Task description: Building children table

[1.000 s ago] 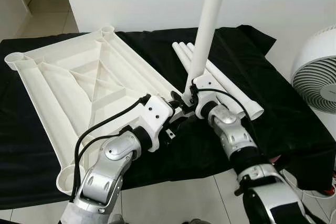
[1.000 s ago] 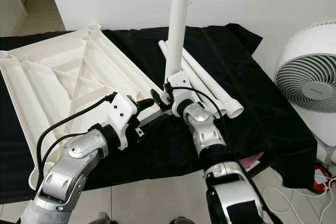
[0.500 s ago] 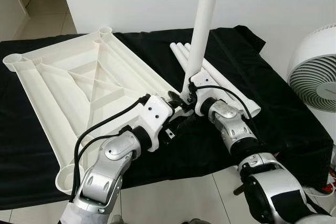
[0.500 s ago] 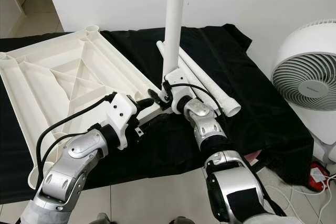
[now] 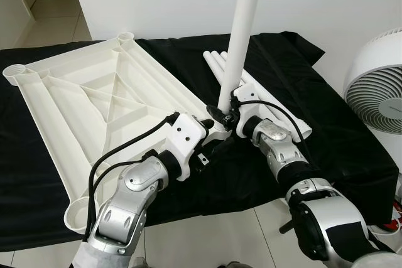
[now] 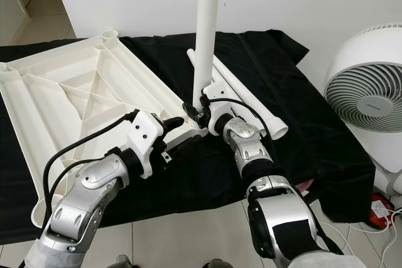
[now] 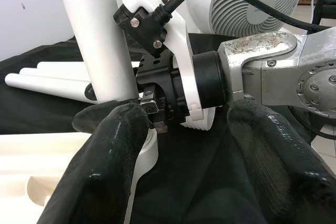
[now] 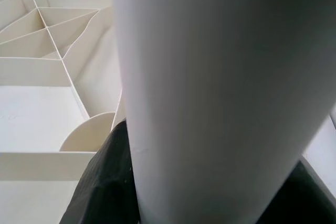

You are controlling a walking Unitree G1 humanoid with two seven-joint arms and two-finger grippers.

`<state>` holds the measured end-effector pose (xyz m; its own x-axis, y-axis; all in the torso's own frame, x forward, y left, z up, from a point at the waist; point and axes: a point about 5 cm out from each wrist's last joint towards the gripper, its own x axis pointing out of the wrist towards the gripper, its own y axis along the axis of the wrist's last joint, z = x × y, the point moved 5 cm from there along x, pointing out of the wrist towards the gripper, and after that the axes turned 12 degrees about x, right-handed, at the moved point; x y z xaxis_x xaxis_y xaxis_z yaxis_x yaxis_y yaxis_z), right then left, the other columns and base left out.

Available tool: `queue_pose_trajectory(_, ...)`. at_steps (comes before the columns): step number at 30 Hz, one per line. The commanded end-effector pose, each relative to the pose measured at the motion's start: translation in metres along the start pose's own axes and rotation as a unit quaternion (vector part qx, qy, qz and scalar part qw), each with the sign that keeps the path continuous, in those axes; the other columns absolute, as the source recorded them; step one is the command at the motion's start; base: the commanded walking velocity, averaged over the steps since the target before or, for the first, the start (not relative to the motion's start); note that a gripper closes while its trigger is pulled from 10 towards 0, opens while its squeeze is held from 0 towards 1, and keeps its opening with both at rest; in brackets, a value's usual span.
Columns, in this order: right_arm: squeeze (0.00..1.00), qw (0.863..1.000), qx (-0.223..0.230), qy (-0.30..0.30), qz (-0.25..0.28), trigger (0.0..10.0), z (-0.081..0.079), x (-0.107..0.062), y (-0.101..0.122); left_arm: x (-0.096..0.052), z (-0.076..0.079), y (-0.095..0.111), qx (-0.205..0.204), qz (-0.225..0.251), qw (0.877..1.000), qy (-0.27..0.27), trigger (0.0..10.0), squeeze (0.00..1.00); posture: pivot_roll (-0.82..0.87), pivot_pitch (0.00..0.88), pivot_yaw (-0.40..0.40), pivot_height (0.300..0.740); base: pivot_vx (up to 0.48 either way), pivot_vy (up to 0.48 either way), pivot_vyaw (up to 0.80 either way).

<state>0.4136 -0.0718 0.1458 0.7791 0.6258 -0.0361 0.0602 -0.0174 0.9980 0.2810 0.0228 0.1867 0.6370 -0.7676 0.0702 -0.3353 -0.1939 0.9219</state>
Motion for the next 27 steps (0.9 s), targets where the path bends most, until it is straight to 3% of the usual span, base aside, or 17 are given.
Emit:
queue_pose_trajectory(1,0.00,1.000,0.009,0.001,-0.017,10.0,-0.003,0.000,-0.012,0.001,-0.006,-0.001,0.000,-0.008,1.000,0.026,10.0,0.00,-0.02,0.033,0.005,0.740,0.000,0.000,0.00)
queue_pose_trajectory(11,0.00,0.996,0.032,-0.084,0.012,10.0,0.001,0.000,-0.008,0.001,-0.004,-0.001,-0.004,-0.008,1.000,0.024,10.0,0.00,-0.03,0.041,0.000,0.740,0.000,0.000,0.00)
queue_pose_trajectory(14,0.00,0.986,0.049,-0.158,0.029,10.0,0.007,-0.003,-0.006,0.002,-0.003,-0.001,-0.005,-0.007,1.000,0.025,10.0,0.00,-0.03,0.041,-0.007,0.740,0.000,0.000,0.00)
queue_pose_trajectory(17,0.00,0.981,0.051,-0.184,0.038,10.0,0.009,-0.005,-0.004,0.002,-0.003,-0.001,-0.006,-0.007,1.000,0.026,10.0,0.00,-0.03,0.039,-0.010,0.740,0.000,0.000,0.00)
queue_pose_trajectory(20,0.00,0.960,0.053,-0.270,0.054,10.0,0.010,-0.016,-0.003,0.002,-0.002,-0.002,-0.006,-0.007,1.000,0.025,10.0,0.00,-0.03,0.034,-0.013,0.740,0.000,0.000,0.00)
queue_pose_trajectory(21,0.00,0.960,0.053,-0.270,0.054,10.0,0.010,-0.016,-0.003,0.002,-0.002,-0.002,-0.006,-0.007,1.000,0.025,10.0,0.00,-0.03,0.034,-0.013,0.740,0.000,0.000,0.00)
queue_pose_trajectory(23,0.00,0.950,0.057,-0.302,0.057,10.0,0.007,-0.021,-0.004,0.002,-0.002,-0.002,-0.006,-0.006,1.000,0.024,10.0,0.00,-0.03,0.030,-0.014,0.740,0.000,0.000,0.00)
queue_pose_trajectory(27,0.00,0.954,0.067,-0.287,0.055,10.0,-0.013,-0.015,-0.006,0.003,-0.001,-0.001,-0.005,-0.004,1.000,0.023,10.0,0.00,-0.03,0.023,-0.014,0.740,0.000,0.000,0.00)
